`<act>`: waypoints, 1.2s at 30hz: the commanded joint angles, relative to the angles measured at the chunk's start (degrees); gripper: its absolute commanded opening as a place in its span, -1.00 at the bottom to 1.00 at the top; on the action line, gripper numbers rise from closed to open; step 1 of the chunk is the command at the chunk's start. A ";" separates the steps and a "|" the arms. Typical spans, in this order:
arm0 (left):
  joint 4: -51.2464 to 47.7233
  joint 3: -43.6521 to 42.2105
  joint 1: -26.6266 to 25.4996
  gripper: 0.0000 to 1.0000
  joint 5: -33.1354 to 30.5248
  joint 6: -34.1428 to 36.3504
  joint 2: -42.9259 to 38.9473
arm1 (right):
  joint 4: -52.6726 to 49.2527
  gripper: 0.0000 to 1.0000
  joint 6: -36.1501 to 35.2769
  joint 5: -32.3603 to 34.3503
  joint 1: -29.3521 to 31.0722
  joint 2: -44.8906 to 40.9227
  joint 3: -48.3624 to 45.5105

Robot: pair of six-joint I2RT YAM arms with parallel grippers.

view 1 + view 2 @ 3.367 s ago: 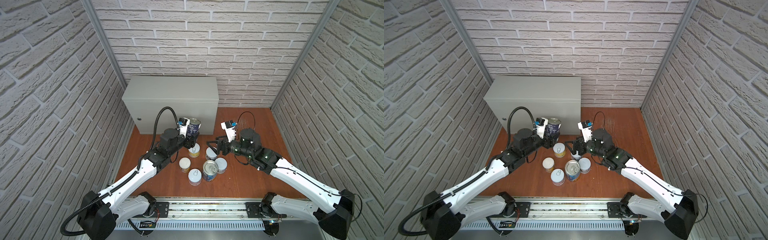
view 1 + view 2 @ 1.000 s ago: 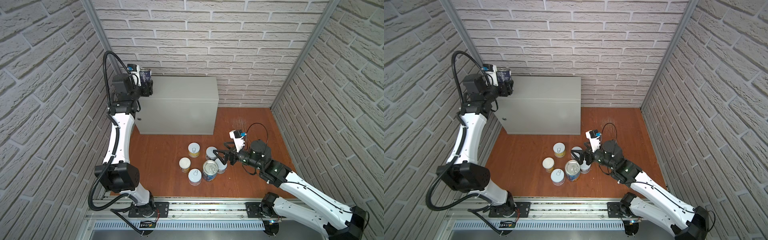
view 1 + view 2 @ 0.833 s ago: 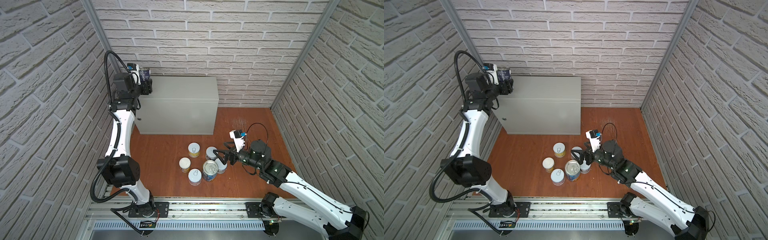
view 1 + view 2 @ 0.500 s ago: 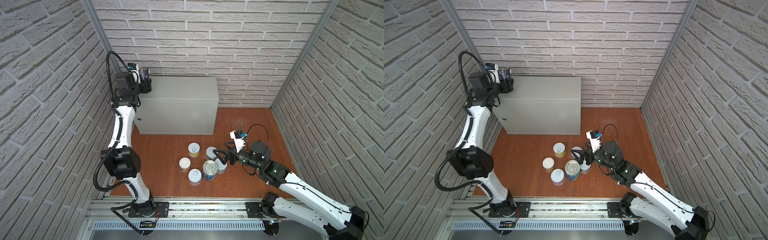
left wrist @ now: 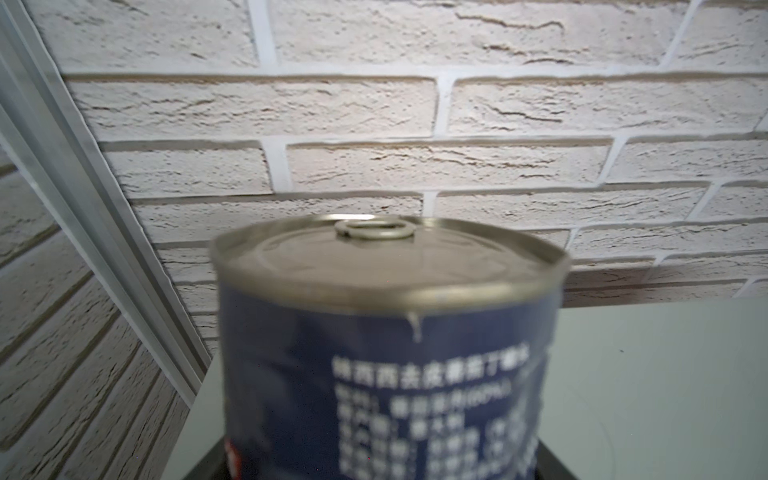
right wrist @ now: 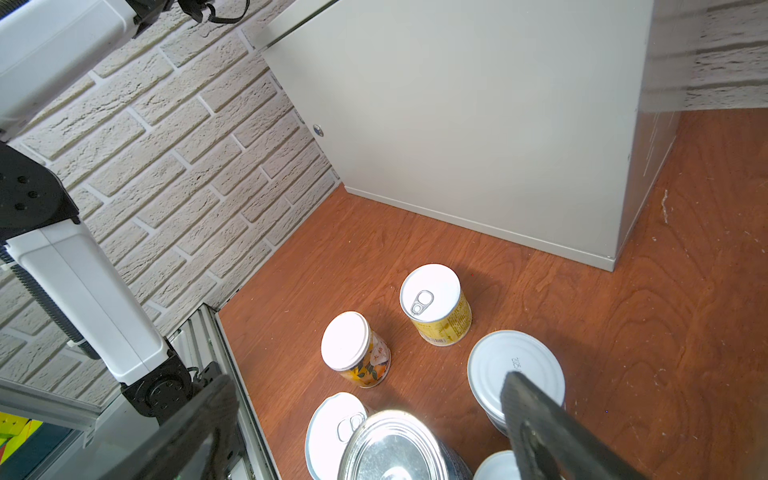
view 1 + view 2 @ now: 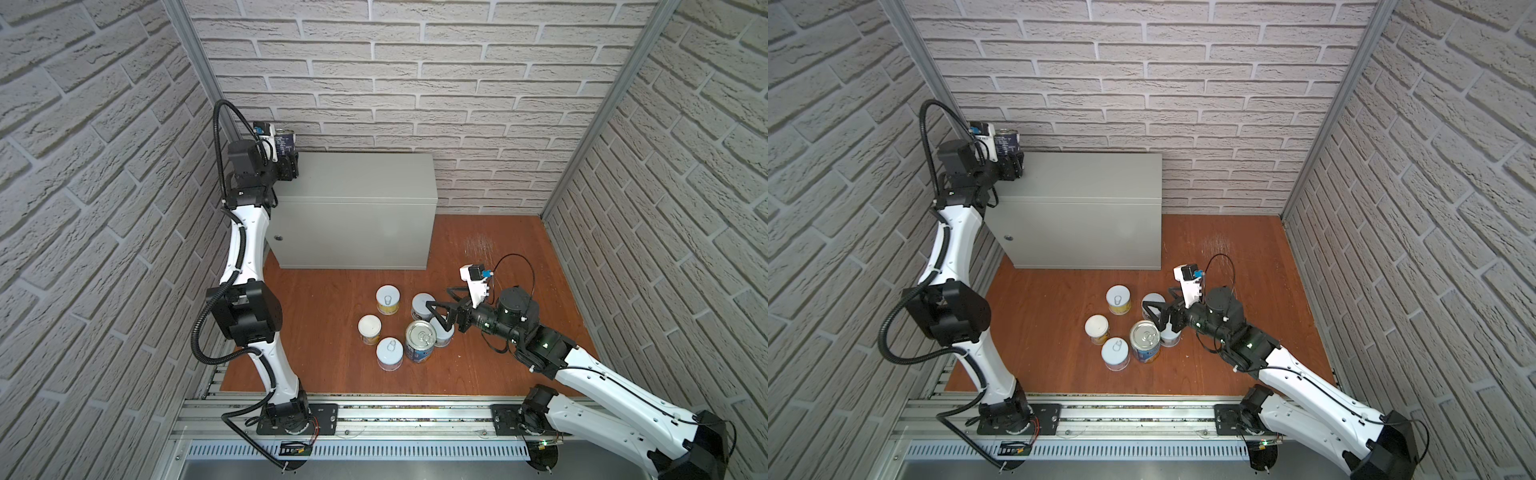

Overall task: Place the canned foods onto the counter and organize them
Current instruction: 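Lower the blue can onto the cabinet top's far corner with the left gripper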

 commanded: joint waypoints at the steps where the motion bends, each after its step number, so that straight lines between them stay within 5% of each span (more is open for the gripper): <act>1: 7.37 3.89 1.08 -0.12 1.40 1.10 2.01 | 3.25 0.99 0.03 1.53 0.02 -2.02 -0.43; 12: 10.93 5.07 2.32 -0.10 5.69 0.67 6.10 | 2.48 0.99 1.00 7.64 0.02 -7.04 -3.75; 36: 29.49 -8.20 4.87 -0.12 7.60 -3.29 7.36 | 0.38 0.99 -0.36 6.07 0.02 -7.00 -3.67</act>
